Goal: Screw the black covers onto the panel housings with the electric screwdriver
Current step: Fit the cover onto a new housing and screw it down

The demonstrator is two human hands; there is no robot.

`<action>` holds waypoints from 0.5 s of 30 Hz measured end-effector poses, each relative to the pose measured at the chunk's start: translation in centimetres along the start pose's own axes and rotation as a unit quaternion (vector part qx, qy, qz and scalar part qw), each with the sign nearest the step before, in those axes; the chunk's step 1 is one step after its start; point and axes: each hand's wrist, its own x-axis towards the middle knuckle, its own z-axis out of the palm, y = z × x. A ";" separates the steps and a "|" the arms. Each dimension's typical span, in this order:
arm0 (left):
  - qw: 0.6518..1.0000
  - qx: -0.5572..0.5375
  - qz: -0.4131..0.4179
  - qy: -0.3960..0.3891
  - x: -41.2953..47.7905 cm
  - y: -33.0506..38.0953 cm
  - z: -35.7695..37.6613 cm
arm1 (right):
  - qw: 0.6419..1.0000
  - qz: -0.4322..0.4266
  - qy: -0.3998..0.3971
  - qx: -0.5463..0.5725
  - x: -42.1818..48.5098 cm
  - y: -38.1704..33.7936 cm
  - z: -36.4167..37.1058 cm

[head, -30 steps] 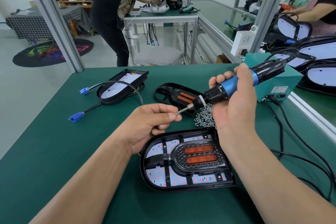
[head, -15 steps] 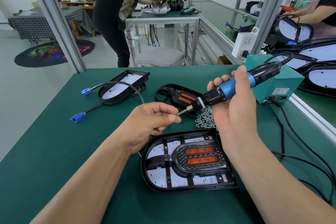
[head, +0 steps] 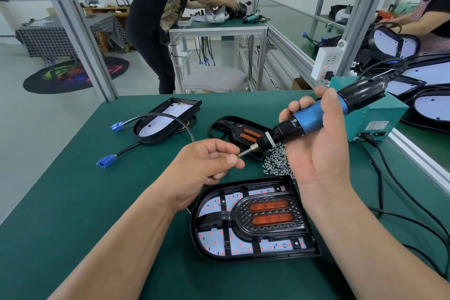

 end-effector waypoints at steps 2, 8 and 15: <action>1.000 0.011 0.003 0.005 0.1 0.0 0.2 | 1.000 -0.006 0.001 0.003 0.0 -0.1 -0.1; 0.997 0.074 -0.001 0.013 0.0 0.1 0.3 | 1.000 -0.016 -0.016 -0.002 0.0 -0.3 0.0; 0.997 0.072 -0.011 0.017 -0.3 0.1 0.6 | 0.997 -0.036 -0.028 -0.059 -0.3 0.1 0.5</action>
